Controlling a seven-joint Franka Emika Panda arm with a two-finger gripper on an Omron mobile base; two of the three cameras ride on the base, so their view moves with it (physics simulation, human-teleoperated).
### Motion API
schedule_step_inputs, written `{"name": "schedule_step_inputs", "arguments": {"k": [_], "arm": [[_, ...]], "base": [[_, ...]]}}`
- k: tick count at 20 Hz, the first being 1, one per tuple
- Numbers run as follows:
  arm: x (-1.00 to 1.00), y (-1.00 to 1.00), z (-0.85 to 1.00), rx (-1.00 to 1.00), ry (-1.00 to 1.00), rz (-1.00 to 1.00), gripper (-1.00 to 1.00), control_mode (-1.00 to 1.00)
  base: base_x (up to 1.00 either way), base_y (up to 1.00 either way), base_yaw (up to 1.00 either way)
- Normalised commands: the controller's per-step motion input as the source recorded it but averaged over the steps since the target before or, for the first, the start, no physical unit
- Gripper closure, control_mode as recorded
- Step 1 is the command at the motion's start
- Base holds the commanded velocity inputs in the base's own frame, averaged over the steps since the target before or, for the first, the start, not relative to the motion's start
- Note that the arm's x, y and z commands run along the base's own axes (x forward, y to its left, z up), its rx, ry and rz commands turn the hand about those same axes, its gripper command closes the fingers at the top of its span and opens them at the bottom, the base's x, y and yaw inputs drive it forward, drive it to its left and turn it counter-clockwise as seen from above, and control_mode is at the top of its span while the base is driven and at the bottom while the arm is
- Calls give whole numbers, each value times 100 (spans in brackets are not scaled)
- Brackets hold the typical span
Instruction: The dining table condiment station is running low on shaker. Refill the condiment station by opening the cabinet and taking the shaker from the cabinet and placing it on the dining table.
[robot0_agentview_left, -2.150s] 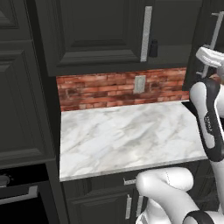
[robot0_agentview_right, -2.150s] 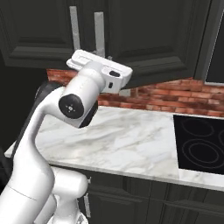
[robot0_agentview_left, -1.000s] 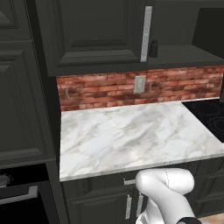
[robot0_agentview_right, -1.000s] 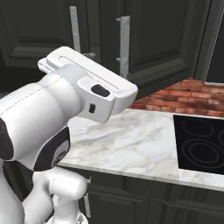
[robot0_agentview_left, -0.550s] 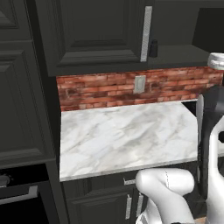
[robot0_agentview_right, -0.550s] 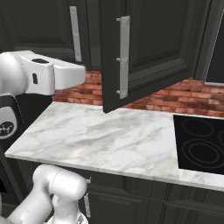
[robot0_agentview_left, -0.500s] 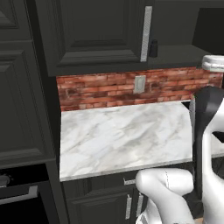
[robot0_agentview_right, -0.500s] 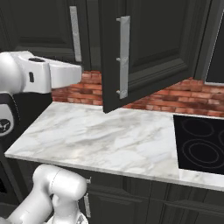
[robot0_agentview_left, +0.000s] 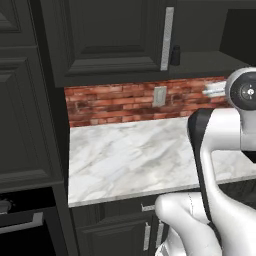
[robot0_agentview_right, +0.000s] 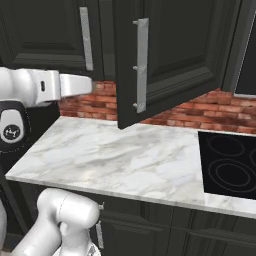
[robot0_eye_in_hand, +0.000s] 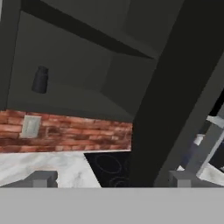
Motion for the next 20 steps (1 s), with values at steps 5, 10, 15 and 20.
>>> {"name": "schedule_step_inputs", "arguments": {"k": [5, 10, 15, 20], "arm": [[92, -1, -26, -11, 2, 0, -100, -100], [81, -26, -2, -9, 3, 0, -100, -100], [66, -44, 0, -4, 10, 0, -100, -100], [9, -86, 0, 0, 11, -1, -100, -100]], "base": [[0, 0, 0], [0, 0, 0], [0, 0, 0], [0, 0, 0]]}}
